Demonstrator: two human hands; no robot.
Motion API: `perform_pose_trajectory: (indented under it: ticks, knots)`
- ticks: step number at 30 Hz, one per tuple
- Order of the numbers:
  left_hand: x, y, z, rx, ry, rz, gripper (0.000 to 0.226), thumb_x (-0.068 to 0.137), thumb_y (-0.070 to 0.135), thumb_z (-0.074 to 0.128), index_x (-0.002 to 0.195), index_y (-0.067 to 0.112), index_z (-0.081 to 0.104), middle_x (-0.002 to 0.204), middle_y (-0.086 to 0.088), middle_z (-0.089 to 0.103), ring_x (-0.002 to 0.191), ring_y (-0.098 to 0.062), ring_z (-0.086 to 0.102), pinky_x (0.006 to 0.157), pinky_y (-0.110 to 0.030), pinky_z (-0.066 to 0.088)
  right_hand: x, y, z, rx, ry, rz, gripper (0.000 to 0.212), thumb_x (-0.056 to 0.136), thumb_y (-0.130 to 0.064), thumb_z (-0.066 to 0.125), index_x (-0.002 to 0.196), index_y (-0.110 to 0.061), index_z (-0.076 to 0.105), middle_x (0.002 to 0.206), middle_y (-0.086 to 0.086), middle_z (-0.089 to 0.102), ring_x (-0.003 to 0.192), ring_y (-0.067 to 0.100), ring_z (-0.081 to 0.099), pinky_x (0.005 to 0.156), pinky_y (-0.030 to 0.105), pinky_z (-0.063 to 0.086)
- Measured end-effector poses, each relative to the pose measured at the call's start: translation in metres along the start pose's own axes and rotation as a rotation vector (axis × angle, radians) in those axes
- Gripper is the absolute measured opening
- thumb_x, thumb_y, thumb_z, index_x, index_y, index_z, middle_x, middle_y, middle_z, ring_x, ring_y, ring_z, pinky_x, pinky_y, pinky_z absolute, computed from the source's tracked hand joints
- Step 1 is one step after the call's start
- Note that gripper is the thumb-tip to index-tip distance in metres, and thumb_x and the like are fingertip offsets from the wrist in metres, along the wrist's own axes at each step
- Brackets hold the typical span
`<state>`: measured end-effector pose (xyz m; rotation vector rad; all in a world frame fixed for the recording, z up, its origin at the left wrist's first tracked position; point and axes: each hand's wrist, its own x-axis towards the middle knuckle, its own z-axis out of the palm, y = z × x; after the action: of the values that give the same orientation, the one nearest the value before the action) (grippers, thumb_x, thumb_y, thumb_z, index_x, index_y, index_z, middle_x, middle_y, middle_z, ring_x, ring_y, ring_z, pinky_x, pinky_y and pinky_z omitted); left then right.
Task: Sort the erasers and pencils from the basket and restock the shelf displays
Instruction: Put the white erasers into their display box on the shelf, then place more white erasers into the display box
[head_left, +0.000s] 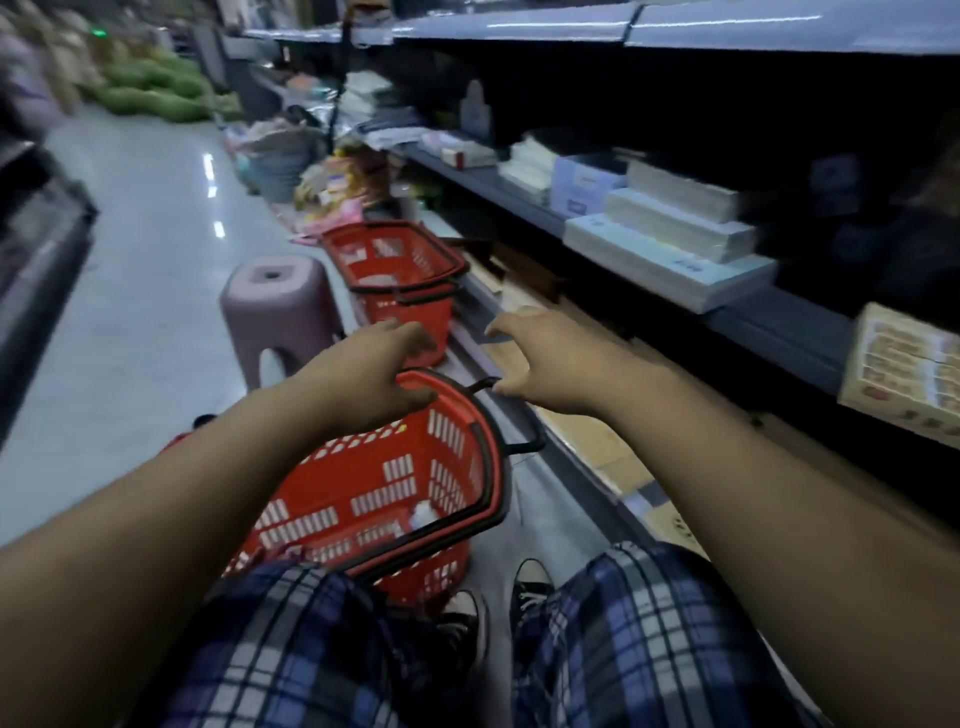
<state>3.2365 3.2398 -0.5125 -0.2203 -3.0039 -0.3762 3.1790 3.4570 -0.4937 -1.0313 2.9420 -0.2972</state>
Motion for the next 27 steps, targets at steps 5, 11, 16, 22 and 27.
perform_pose_trajectory:
  ticks: [5, 11, 16, 22, 27]
  knots:
    - [-0.027, -0.059, 0.008, 0.017, -0.084, -0.068, 0.055, 0.086, 0.044, 0.075, 0.133, 0.024, 0.056, 0.129, 0.0, 0.06, 0.117, -0.022, 0.058, 0.099, -0.038, 0.046, 0.043, -0.041, 0.039, -0.026, -0.127, -0.08, 0.064, 0.086, -0.042, 0.075, 0.14, -0.022, 0.049, 0.134, 0.005, 0.052, 0.122, 0.025, 0.052, 0.098, 0.037, 0.046]
    - [-0.04, -0.136, 0.061, -0.014, -0.228, -0.1, 0.061, 0.088, 0.04, 0.076, 0.141, 0.021, 0.053, 0.137, 0.002, 0.057, 0.121, -0.017, 0.056, 0.102, -0.03, 0.045, 0.103, -0.071, 0.112, -0.029, -0.265, -0.192, 0.069, 0.085, -0.039, 0.077, 0.143, -0.017, 0.048, 0.141, 0.007, 0.052, 0.128, 0.025, 0.05, 0.101, 0.031, 0.039]
    - [-0.03, -0.196, 0.138, -0.076, -0.38, -0.114, 0.06, 0.088, 0.039, 0.075, 0.14, 0.02, 0.053, 0.132, 0.0, 0.058, 0.119, -0.018, 0.056, 0.101, -0.031, 0.045, 0.148, -0.074, 0.202, -0.069, -0.469, -0.28, 0.071, 0.084, -0.035, 0.079, 0.144, -0.016, 0.047, 0.143, 0.008, 0.052, 0.132, 0.026, 0.049, 0.108, 0.034, 0.04]
    - [-0.01, -0.225, 0.232, -0.073, -0.638, -0.087, 0.063, 0.09, 0.036, 0.072, 0.144, 0.015, 0.047, 0.137, -0.008, 0.057, 0.123, -0.027, 0.055, 0.099, -0.033, 0.046, 0.18, -0.057, 0.307, -0.147, -0.725, -0.347, 0.074, 0.084, -0.037, 0.079, 0.146, -0.019, 0.043, 0.137, 0.007, 0.053, 0.126, 0.027, 0.052, 0.104, 0.038, 0.045]
    - [-0.002, -0.229, 0.297, -0.042, -0.899, -0.075, 0.072, 0.089, 0.04, 0.075, 0.148, 0.012, 0.046, 0.137, -0.011, 0.059, 0.12, -0.03, 0.058, 0.096, -0.034, 0.045, 0.188, -0.056, 0.361, -0.262, -0.905, -0.511, 0.077, 0.083, -0.038, 0.08, 0.147, -0.02, 0.04, 0.136, 0.006, 0.058, 0.119, 0.027, 0.058, 0.097, 0.035, 0.048]
